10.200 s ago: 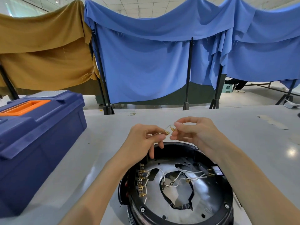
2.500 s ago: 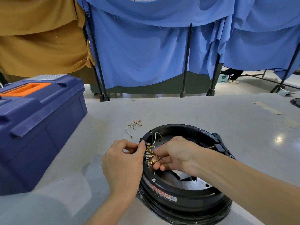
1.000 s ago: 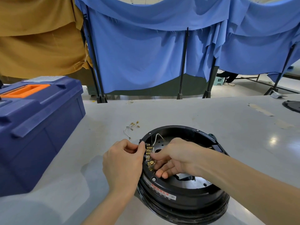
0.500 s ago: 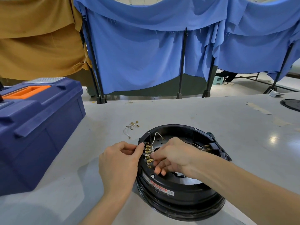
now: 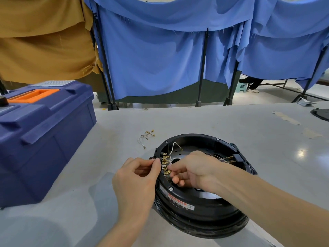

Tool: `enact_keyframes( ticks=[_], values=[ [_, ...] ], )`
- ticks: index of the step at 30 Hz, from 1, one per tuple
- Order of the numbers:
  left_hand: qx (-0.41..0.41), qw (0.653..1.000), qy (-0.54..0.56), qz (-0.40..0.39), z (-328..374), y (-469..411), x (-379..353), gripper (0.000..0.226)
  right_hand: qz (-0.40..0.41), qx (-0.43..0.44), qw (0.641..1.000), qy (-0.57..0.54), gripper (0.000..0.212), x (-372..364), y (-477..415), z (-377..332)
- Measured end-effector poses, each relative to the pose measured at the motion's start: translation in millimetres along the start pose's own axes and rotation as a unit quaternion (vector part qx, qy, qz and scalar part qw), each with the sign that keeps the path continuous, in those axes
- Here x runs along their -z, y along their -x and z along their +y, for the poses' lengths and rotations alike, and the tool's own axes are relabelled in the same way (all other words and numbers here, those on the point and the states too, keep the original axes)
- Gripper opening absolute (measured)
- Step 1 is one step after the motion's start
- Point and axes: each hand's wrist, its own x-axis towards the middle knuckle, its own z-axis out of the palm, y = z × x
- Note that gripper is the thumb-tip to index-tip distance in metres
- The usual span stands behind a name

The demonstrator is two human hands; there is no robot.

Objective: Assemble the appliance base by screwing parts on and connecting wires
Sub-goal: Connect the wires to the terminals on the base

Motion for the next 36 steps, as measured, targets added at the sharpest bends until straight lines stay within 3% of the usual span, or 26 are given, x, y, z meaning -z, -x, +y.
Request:
enact_keyframes(
  ticks=[16,27,36],
  values=[
    [-0.01,1.0,0.001,0.004,-3.0,1.3,-0.8,0.016,0.083,0.016,0.996,-0.025,0.017,-8.8,-0.8,9.6],
    [0.0,1.0,0.015,0.002,-3.0,1.3,-0.5,0.015,0.11,0.027,0.993,-0.036,0.011,-7.2,-6.7,11.5],
    [0.0,1.0,0.015,0.007,-1.4,2.5,-1.2,0.016,0.086,0.002,0.996,-0.033,0.009,-4.9,-3.5,8.2]
  ],
)
